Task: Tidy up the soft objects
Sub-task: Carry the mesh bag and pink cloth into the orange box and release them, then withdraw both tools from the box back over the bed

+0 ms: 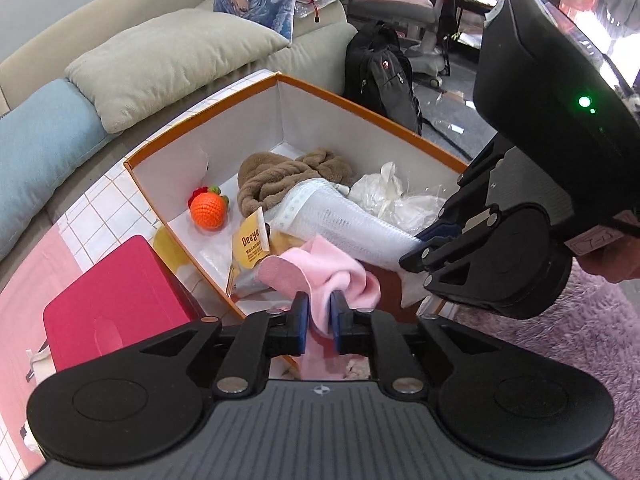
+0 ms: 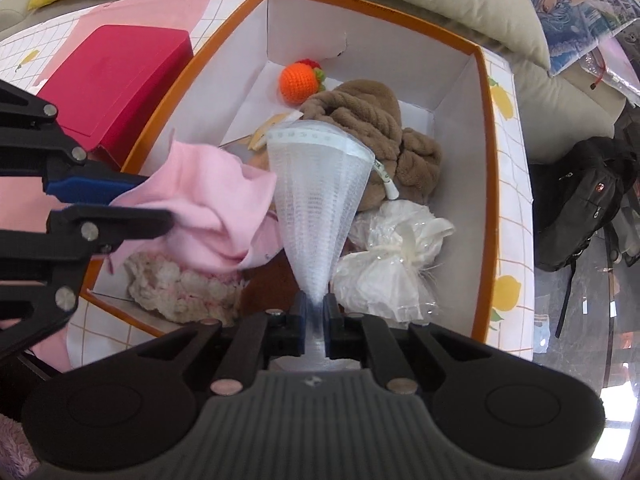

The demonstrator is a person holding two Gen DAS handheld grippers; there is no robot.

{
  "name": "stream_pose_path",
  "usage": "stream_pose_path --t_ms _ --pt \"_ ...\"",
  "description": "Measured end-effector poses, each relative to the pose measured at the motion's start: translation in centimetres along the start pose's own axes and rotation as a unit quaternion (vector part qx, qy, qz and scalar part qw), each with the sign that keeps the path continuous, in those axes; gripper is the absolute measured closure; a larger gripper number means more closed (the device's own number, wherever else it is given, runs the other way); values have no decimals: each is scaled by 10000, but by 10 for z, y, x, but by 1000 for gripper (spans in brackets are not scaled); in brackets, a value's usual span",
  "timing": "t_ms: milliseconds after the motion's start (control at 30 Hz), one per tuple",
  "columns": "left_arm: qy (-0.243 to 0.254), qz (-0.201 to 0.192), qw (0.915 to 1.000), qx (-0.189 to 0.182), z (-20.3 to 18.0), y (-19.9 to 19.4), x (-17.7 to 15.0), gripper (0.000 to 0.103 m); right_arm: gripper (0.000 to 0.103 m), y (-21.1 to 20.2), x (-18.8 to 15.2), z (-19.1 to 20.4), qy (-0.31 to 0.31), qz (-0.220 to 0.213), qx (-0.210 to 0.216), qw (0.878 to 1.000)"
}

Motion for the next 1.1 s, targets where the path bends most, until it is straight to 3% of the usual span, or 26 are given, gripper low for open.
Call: stream_pose_path --t_ms 300,533,833,1100 --pt "-47 -379 9992 -80 1 -30 -1 53 69 -14 -5 -3 -103 -93 -323 9994" --pt "-605 -948 9933 -250 19 -69 -8 47 56 -45 -11 -5 -44 -460 -721 9963" --pt "-909 -1479 9848 57 38 -104 -32 46 45 -69 -20 11 228 -950 -1373 9857" --pt "-1421 -1630 9761 197 64 -111 -62 46 45 -87 -23 45 955 -1749 -615 9780"
Point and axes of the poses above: each gripper's, at about its wrist camera, not at the fingertips, and y roughly the way its jaws point, z to its left, x to its top, the point moved 9 cm from there along y, roughly the way its jaws point, and after that the axes turned 14 degrees about z, right-handed, at the moved point
